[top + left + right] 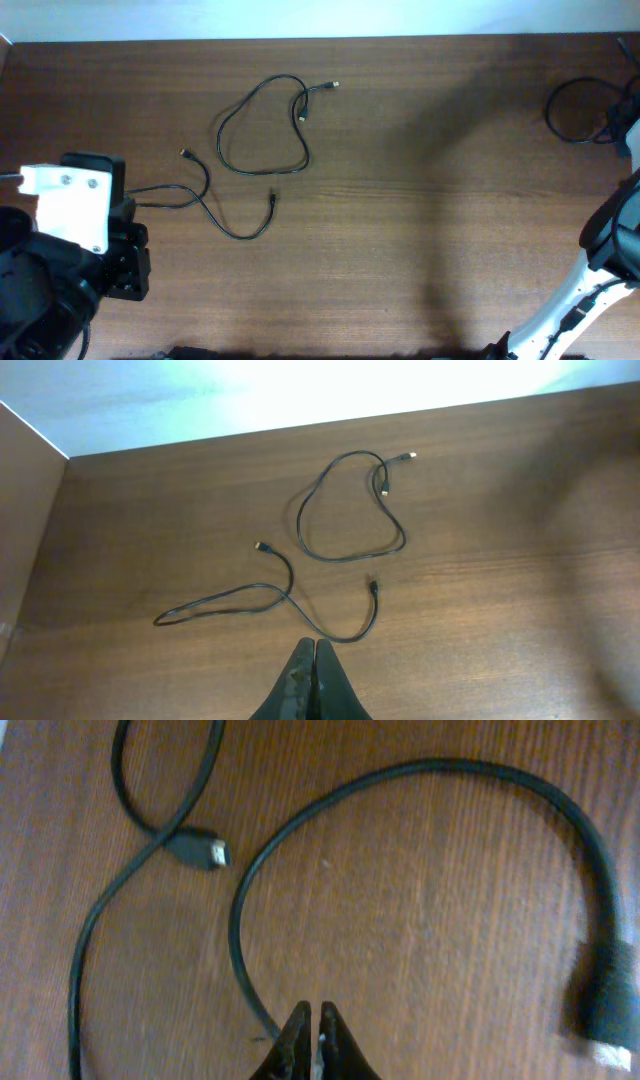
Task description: Untangle cables
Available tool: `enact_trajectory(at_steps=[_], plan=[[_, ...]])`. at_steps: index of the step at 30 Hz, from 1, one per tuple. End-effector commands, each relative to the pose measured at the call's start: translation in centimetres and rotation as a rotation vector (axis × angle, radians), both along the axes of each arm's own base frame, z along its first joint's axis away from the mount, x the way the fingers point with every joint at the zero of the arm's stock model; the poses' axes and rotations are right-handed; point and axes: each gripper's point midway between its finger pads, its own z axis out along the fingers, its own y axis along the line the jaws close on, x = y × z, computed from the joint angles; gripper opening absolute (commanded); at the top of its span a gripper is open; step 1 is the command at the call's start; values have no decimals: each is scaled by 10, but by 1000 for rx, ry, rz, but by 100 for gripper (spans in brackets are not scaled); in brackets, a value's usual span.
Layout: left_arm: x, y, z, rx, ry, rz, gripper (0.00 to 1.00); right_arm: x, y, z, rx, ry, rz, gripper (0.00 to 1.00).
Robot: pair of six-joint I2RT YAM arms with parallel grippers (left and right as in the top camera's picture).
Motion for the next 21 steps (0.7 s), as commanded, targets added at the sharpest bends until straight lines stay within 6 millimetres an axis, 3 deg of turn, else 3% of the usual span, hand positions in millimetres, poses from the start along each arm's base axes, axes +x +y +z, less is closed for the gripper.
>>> enact_trajectory(at_steps=[1,4,6,9,11,14,15,17,19,20,21], plan=[[0,-2,1,-27,-1,4,0,-4,-1,-51,19,63,-31,4],[-1,-2,0,-30,2,5,0,6,-2,-75,20,45,-14,4],[4,-3,5,-35,-19,2,0,69,14,-49,-152,-31,434,4],[6,-4,8,-37,-34,3,0,116,46,-28,-341,-66,578,4],[5,-3,8,-34,-34,6,0,154,94,-4,-461,-116,702,4],[5,-1,8,-30,-35,12,0,144,108,-11,-466,18,715,4],[6,-2,8,-29,-36,12,0,133,113,-1,-440,73,735,4],[11,-2,15,-34,-66,12,0,116,123,49,-428,97,739,4],[13,-2,19,-38,-85,12,0,92,141,128,-425,43,764,4],[13,-3,19,-45,-86,16,0,85,167,161,-392,-32,844,4],[14,-3,20,-49,-91,18,0,76,220,206,-345,-168,1026,4]])
